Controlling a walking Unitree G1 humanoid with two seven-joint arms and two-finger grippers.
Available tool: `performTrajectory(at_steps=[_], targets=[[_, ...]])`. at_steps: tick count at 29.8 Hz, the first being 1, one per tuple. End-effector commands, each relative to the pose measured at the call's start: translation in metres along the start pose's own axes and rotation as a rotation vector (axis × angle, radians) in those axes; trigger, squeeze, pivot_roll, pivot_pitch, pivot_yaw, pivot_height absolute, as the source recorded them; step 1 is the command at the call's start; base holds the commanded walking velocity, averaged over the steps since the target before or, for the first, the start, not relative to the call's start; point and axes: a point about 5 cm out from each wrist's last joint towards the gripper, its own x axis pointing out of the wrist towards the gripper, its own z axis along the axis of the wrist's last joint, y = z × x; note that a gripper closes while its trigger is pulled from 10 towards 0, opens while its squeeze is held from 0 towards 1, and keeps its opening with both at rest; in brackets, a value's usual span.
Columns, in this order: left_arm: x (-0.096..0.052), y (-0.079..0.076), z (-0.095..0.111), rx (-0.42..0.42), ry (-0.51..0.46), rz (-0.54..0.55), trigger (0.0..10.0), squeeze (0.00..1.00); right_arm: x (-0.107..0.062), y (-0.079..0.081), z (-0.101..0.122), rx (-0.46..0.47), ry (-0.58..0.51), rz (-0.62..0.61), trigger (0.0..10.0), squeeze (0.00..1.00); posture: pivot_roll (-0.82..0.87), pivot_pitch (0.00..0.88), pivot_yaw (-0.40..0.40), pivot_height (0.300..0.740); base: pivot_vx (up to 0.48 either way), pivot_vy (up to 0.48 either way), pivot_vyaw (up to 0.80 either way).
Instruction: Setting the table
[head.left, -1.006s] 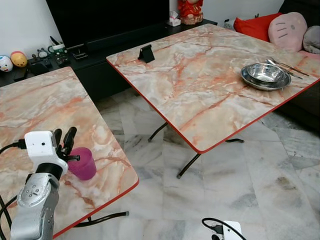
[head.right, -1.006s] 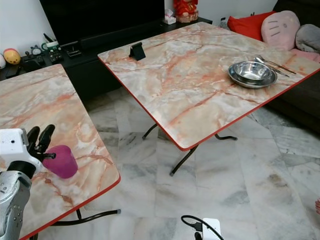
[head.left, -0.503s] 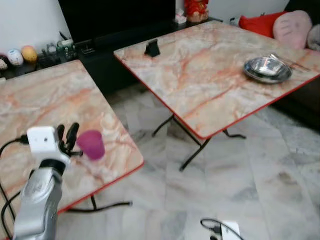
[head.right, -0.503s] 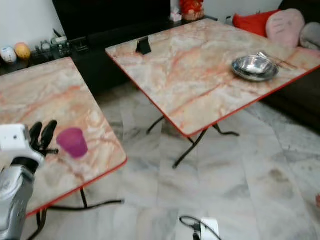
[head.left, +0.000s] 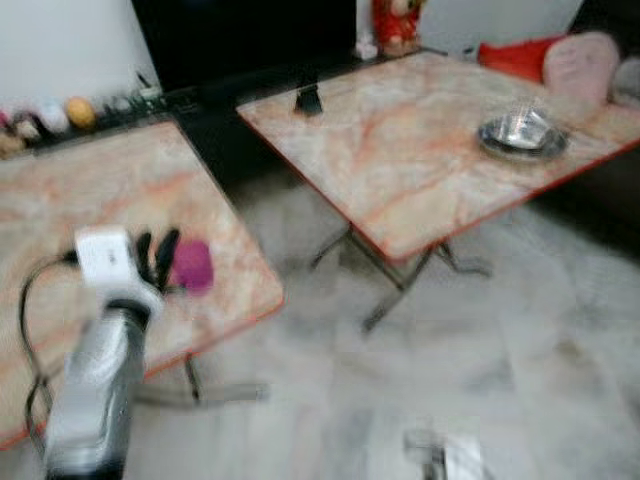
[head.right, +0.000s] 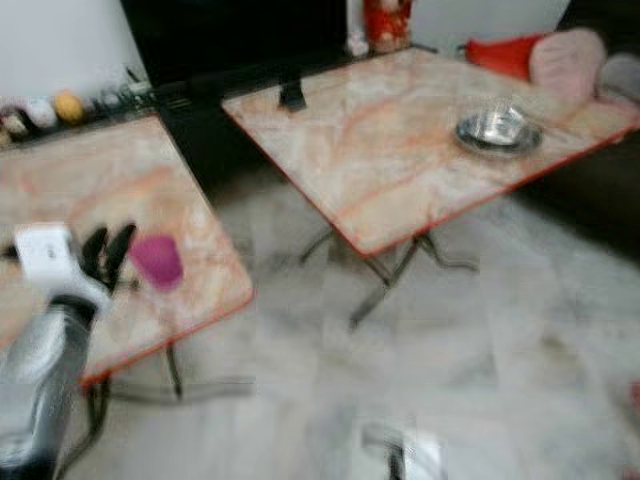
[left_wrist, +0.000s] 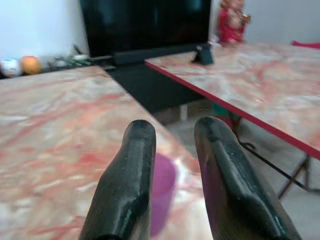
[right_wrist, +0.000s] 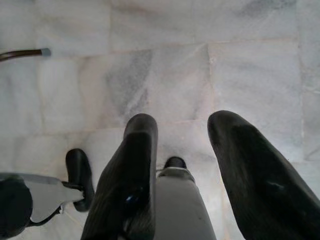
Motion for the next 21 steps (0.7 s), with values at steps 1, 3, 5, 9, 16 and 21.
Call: performTrajectory(at_steps=[1,3,5,9,16,21], targets=[[0.002,-0.002,0.004,0.012,0.012,-0.017,10.0,0.00,0.000,0.003,0.000,0.005,0.002,0.006,10.0,0.00,0.01,0.000,0.067,0.740,0.000,0.000,0.00],[0.007,-0.006,0.004,0.011,0.051,-0.034,10.0,0.00,0.000,0.003,0.001,0.003,0.003,0.007,10.0,0.00,0.01,0.000,0.068,0.740,0.000,0.000,0.00],[0.012,-0.007,0.006,0.021,0.072,-0.028,10.0,0.00,0.000,0.003,0.001,0.004,0.003,0.008,10.0,0.00,0.02,0.000,0.068,0.740,0.000,0.000,0.00],[0.025,-0.007,0.008,0.027,0.114,0.006,10.0,0.00,0.001,0.004,0.001,0.002,0.004,0.010,10.0,0.00,0.02,0.000,0.067,0.740,0.000,0.000,0.00],[0.052,-0.009,0.012,0.001,0.123,0.092,10.0,0.00,0.001,0.004,0.002,0.001,0.001,0.013,10.0,0.00,0.02,0.000,0.063,0.740,0.000,0.000,0.00],[0.065,0.008,0.006,0.002,0.210,0.291,10.0,0.93,0.001,0.004,0.003,0.000,-0.001,0.011,10.0,0.00,0.02,0.000,0.061,0.740,0.000,0.000,0.00]])
